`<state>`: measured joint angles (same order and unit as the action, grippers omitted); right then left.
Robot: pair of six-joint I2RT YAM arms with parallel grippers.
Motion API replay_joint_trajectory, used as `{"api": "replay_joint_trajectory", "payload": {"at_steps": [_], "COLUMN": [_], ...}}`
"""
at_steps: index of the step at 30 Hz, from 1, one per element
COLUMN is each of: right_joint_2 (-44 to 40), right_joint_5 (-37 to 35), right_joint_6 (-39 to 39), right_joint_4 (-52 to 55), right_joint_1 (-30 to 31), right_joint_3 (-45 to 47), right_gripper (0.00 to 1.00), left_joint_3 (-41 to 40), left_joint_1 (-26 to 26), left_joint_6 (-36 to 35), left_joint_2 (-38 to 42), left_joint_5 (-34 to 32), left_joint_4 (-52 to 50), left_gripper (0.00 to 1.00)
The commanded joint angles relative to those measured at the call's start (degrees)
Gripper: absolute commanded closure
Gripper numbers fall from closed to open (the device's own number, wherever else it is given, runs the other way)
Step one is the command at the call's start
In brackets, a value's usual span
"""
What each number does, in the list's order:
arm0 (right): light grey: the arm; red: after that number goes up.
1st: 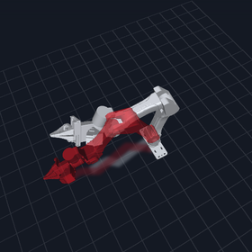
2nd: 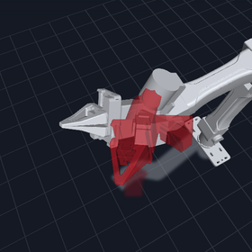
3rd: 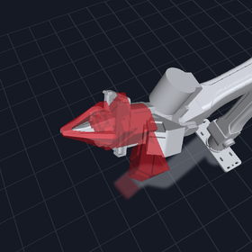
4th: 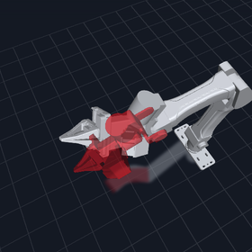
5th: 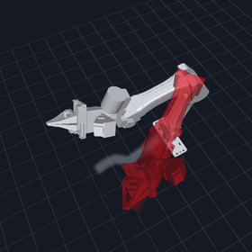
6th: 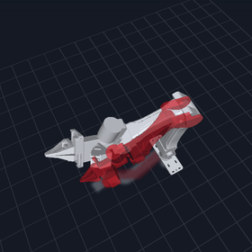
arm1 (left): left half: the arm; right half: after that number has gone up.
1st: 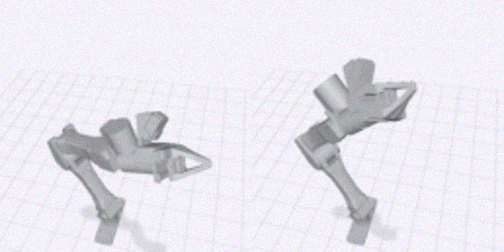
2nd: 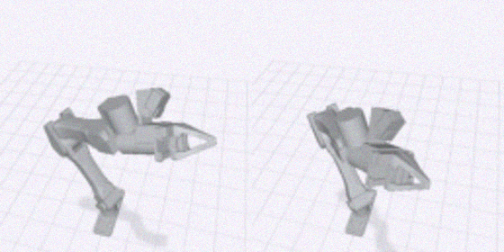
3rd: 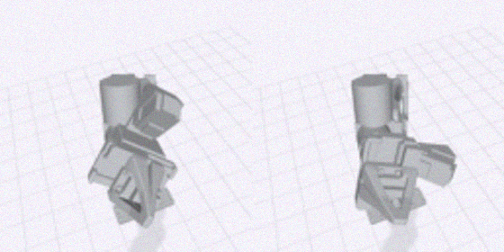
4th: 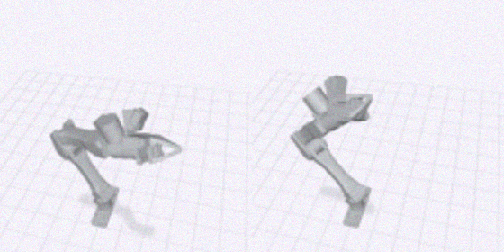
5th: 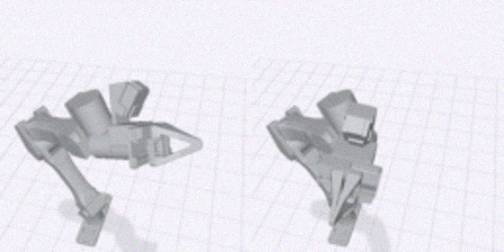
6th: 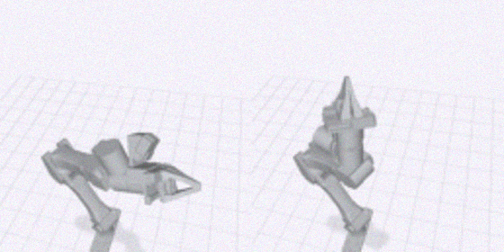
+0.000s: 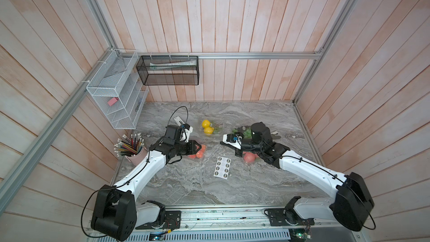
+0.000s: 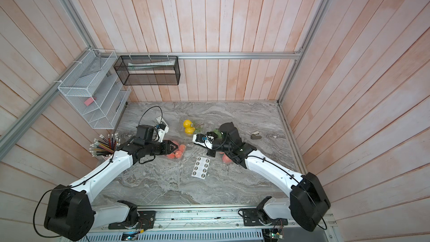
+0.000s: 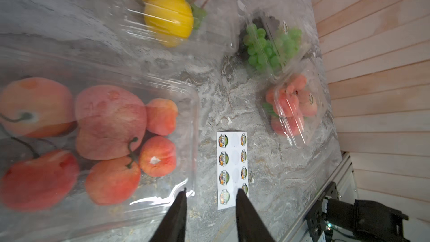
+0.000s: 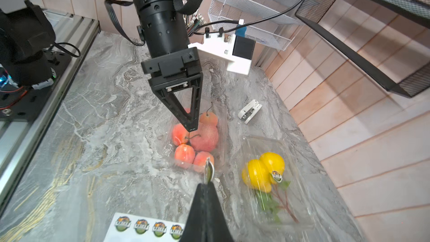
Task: Label fruit boxes
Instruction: Place the label sticker at the center of the board, then stick the label on the fruit box.
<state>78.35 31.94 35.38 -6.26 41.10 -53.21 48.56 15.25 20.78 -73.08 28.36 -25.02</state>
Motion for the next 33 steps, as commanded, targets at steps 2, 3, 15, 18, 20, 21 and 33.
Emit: {"api": "replay_joint_trajectory", "payload": {"at_steps": [2, 3, 15, 18, 20, 21, 33], "right_joint_2": [8.55, 10.38, 26.47, 29.21, 30.86, 31.54, 38.41], "right_joint_5": [-2.95, -3.26, -8.69, -9.50, -9.53, -9.47, -8.48], "right_joint_6": [7.15, 8.01, 19.62, 21.82, 22.44, 22.58, 25.31], "right_joint_4": [-1.38, -1.23, 6.08, 8.20, 8.88, 8.88, 11.29], "right_joint_1": [2.71, 3.17, 7.54, 8.36, 8.72, 8.78, 9.79], "right_joint_3": [-7.10, -8.48, -22.35, -25.00, -26.47, -26.95, -33.03], "right_gripper": [1.00, 1.00, 1.00, 1.00, 1.00, 1.00, 1.00], "left_joint_3": [3.13, 3.71, 6.55, 6.13, 5.55, 5.39, 5.35], "left_joint_1": [-6.87, -8.32, -14.34, -14.54, -14.55, -14.54, -14.48], "left_joint_6": [1.31, 1.38, -1.72, -1.56, -0.72, -0.36, 1.13], "left_joint_2": [-1.78, -2.49, -5.88, -6.37, -6.55, -6.65, -9.35], "left_joint_5": [6.57, 7.75, 12.27, 13.01, 13.79, 13.96, 15.22], "left_joint_4": [-3.70, -4.29, -5.92, -5.16, -3.81, -3.26, -1.34], "left_gripper": [0.63, 0.63, 0.71, 0.74, 0.77, 0.78, 0.84]}}
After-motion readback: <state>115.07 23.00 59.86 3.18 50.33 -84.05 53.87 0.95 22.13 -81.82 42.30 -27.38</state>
